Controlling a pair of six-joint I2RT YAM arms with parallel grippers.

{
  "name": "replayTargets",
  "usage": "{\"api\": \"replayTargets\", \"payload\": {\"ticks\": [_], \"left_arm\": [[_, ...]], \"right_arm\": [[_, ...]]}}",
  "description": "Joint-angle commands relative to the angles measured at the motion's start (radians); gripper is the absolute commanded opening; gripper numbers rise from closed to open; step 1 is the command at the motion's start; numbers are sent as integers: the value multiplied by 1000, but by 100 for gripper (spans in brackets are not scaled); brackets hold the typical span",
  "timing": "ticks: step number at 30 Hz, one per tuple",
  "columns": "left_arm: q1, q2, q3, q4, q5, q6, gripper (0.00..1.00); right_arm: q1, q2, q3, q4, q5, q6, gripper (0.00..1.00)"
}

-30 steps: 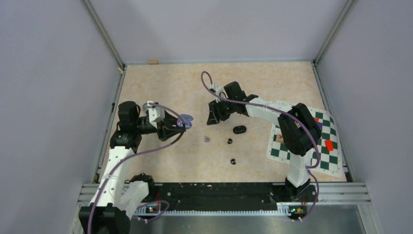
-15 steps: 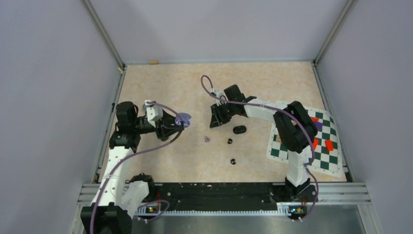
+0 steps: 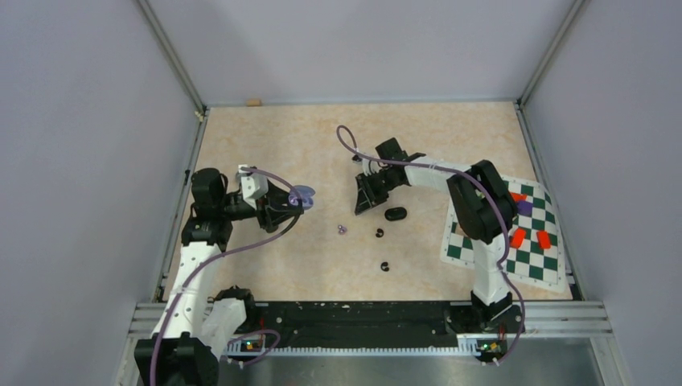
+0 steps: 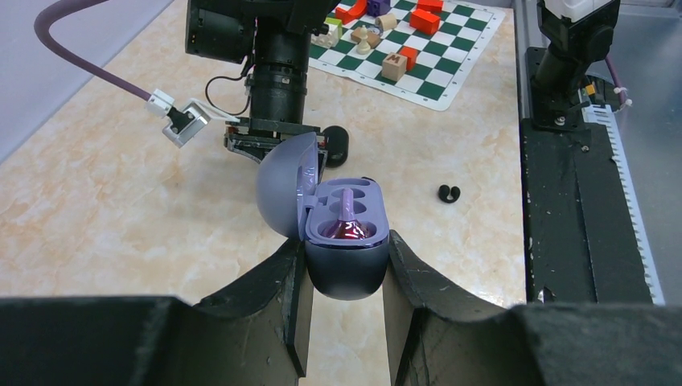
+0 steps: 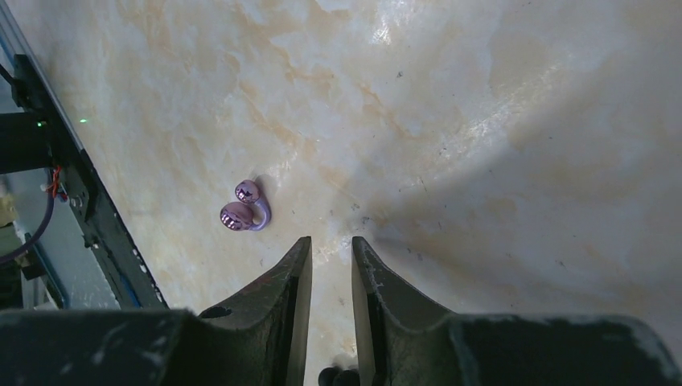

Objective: Insert the wireless bluetooth earbuds into the charging case
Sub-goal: Pick up the earbud from the center of the board.

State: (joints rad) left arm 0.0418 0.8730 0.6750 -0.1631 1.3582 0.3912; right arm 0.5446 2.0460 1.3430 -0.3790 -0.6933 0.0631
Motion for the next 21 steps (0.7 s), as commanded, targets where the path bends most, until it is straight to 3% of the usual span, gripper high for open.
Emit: {"api": "replayTargets", "payload": {"ticks": [1, 21], "left_arm": [[6, -15, -3, 60, 34, -24, 0], [25, -25, -5, 46, 27, -5, 0]], "right_arm": [[-8, 0, -2, 25, -18, 0, 25], [96, 78, 28, -4, 14, -6, 25]]}}
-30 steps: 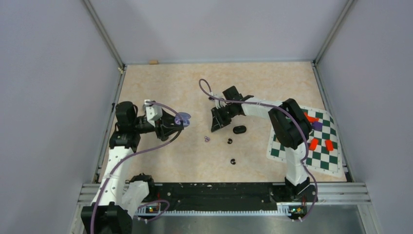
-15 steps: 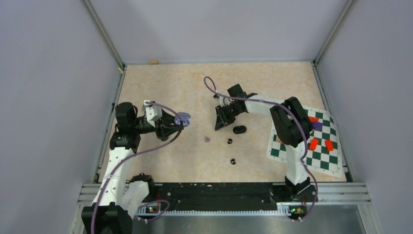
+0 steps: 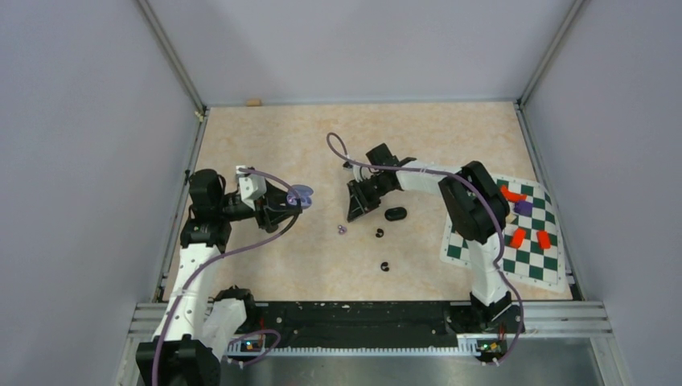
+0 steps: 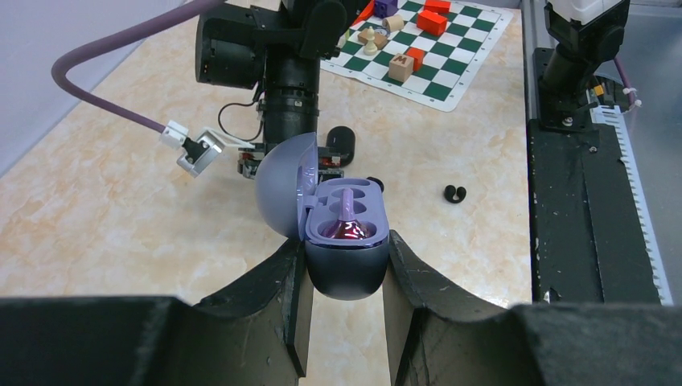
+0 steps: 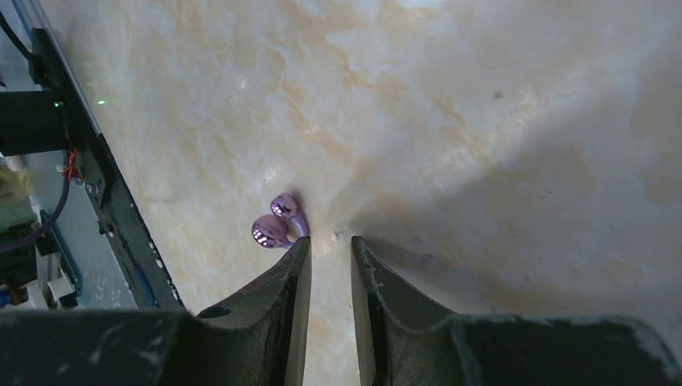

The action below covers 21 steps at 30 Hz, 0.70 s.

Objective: Insert the wireless bluetooth earbuds into the charging case
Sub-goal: Pick up the earbud from the center of the board.

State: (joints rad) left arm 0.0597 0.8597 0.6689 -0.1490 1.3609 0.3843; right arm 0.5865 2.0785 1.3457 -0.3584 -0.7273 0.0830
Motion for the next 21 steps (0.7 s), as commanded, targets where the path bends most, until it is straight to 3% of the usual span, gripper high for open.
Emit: {"api": "replayTargets", "payload": {"ticks": [1, 12, 21], "left_arm": [[8, -11, -1, 32, 23, 3, 0], [8, -4, -1, 32, 27, 3, 0], [8, -5, 0, 32, 27, 1, 0]], "right_arm": [[63, 50, 32, -35, 58, -36, 26], [90, 69, 62, -82, 100, -72, 26], [123, 66, 83, -120, 46, -117, 26]]}}
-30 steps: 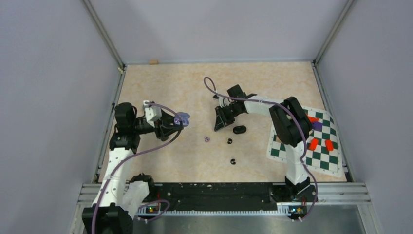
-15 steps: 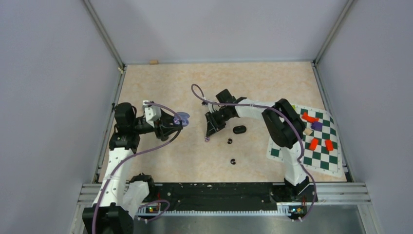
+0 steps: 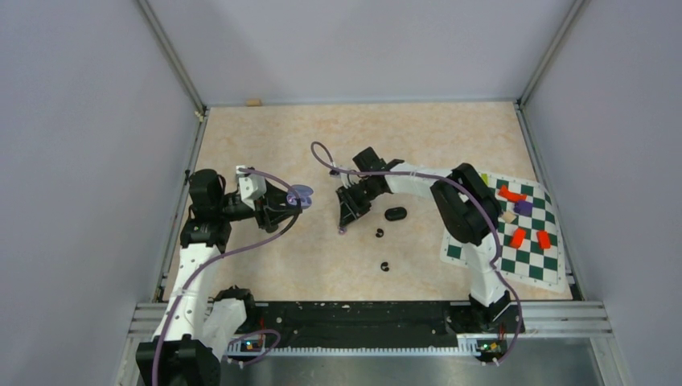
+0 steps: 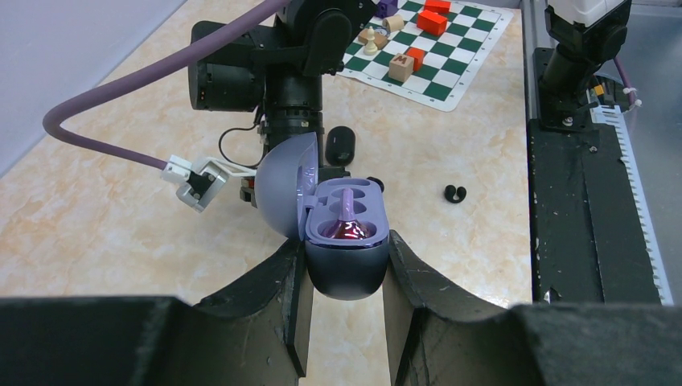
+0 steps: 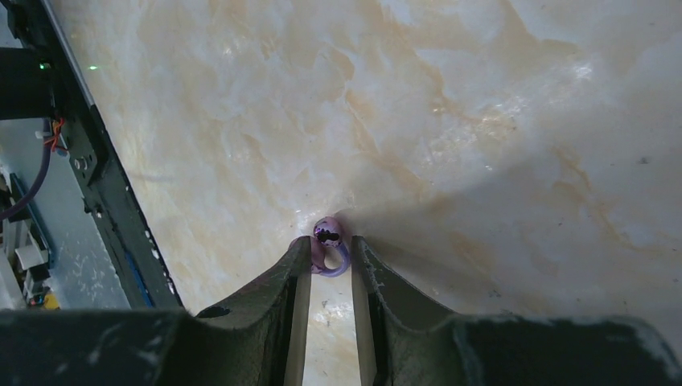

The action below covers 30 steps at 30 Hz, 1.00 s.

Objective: Insert the wireless bluetooth earbuds into the charging case
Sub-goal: Pick up the earbud from the center of the board.

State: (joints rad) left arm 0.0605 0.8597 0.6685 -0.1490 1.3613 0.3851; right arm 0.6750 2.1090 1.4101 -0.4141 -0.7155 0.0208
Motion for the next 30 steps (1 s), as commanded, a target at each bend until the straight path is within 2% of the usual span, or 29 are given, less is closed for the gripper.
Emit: {"api": "replayTargets", "payload": {"ticks": [1, 12, 19, 30], "left_arm": [[6, -7, 0, 32, 26, 1, 0], [8, -7, -2, 32, 28, 0, 0], [9, -8, -2, 32, 29, 0, 0], [11, -10, -1, 32, 32, -3, 0]], "right_arm": [[35, 36, 20, -67, 29, -55, 26], [33, -3, 38, -82, 16, -65, 27], [-12, -48, 36, -81, 43, -59, 30], [-58, -14, 52, -133, 59, -54, 27]]}}
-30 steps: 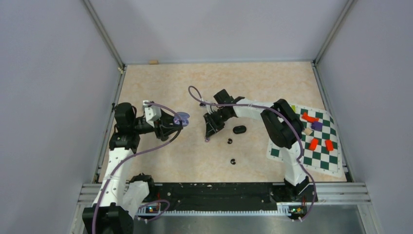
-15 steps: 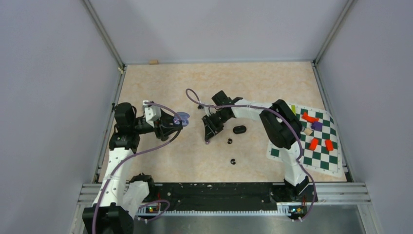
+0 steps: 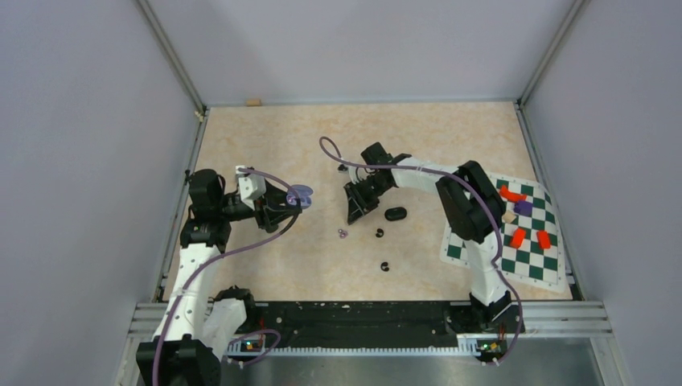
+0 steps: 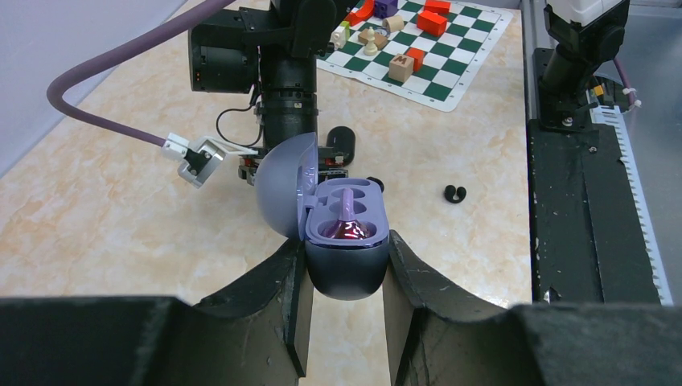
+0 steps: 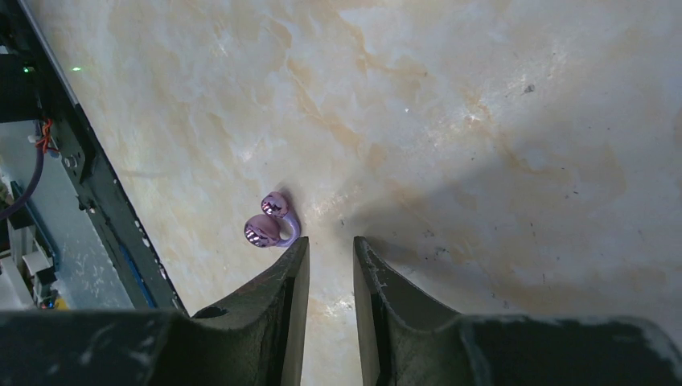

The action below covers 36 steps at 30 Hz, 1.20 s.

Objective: Insert the wireless bluetooth earbuds into the charging case
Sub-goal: Pick up the earbud from the center of the board.

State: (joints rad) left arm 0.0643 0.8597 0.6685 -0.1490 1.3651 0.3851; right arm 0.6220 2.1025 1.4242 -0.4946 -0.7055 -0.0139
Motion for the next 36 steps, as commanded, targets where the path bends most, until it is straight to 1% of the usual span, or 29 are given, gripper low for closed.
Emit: {"api": "replayTargets", "payload": {"ticks": [1, 11, 21, 28, 36], "left_arm": [[8, -9, -1, 32, 29, -4, 0], [8, -8, -2, 32, 31, 1, 0], [7, -7, -3, 32, 29, 4, 0], [8, -8, -4, 32, 26, 3, 0], [10, -11, -4, 32, 28, 5, 0]], "right_arm": [[-5, -1, 42, -61, 48, -21, 26], [4, 42, 65, -139, 71, -58, 23], [78, 61, 83, -183, 63, -91, 23], [86, 62, 85, -184, 58, -82, 23], [86, 69, 73, -144, 41, -52, 23]]}}
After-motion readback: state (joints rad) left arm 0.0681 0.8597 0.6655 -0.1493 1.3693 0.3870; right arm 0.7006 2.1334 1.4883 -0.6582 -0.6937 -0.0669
